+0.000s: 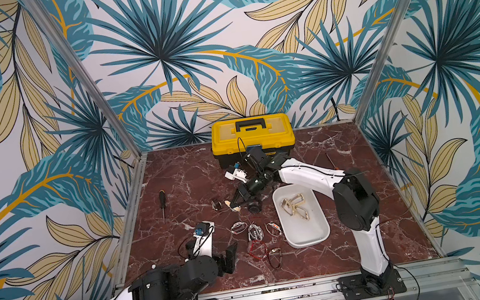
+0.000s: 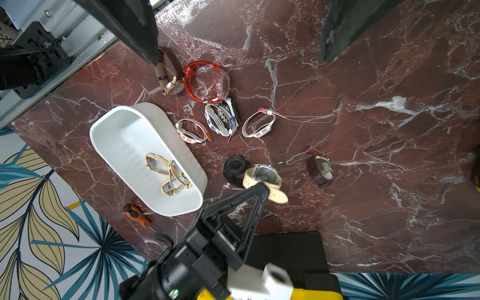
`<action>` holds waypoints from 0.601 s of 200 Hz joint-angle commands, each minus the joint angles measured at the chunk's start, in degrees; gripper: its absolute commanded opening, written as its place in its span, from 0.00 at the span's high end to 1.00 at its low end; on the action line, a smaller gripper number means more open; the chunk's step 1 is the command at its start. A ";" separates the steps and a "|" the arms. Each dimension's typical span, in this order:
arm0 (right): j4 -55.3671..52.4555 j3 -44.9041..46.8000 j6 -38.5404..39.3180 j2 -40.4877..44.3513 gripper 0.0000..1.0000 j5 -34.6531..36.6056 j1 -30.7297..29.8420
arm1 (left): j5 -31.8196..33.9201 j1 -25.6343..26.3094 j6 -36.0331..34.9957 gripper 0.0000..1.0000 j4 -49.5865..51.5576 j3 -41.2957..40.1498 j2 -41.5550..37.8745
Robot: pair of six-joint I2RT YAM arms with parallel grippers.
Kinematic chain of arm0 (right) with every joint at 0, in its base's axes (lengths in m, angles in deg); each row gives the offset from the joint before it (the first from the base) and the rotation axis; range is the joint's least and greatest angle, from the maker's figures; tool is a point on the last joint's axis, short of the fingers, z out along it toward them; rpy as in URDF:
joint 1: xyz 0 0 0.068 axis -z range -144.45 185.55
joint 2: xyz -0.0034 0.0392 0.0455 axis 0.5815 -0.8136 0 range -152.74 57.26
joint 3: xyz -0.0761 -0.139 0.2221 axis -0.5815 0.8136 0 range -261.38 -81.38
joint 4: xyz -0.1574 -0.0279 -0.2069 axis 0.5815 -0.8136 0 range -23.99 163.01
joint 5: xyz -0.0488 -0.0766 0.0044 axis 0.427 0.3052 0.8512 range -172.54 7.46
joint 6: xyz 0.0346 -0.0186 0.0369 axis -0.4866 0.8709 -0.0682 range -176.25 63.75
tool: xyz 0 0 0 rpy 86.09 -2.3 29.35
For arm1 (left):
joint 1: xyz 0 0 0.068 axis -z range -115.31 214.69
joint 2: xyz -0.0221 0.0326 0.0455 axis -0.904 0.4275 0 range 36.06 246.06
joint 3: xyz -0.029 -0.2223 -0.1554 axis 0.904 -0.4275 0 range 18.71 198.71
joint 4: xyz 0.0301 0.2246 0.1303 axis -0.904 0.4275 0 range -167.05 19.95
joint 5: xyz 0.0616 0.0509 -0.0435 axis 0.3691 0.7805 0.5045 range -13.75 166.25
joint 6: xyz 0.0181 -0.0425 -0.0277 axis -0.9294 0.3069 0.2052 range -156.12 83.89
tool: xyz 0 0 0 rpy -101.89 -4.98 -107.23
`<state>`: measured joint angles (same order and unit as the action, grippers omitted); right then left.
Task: Put the watch into the storage box
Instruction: Pick up the watch at the center of the board.
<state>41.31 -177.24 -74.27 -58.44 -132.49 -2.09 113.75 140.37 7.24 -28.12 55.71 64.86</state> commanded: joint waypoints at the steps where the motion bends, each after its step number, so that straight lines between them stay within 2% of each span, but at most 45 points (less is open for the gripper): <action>1: 2.55 3.60 -3.08 7.16 1.00 1.99 0.11 | 0.44 0.15 -1.07 0.00 -0.97 0.34 -1.01; 35: -1.61 11.34 -4.37 21.49 1.00 14.92 0.06 | 0.58 0.17 -1.81 0.00 -1.27 0.87 -0.67; 74: -12.62 21.50 -8.93 38.19 1.00 41.40 -0.96 | -0.44 0.12 -2.56 0.00 -2.92 0.89 -0.19; 95: -17.49 26.06 -11.62 42.45 1.00 51.99 -3.25 | -0.66 0.17 -3.13 0.00 -3.72 0.64 0.67; 120: -22.43 29.48 -14.25 42.25 1.00 61.76 -5.10 | -0.80 0.17 -3.58 0.00 -4.56 0.69 2.19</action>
<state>27.10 -151.60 -84.59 -14.61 -86.48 -5.68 113.27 140.37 5.03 -30.70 55.71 65.82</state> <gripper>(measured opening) 0.076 0.999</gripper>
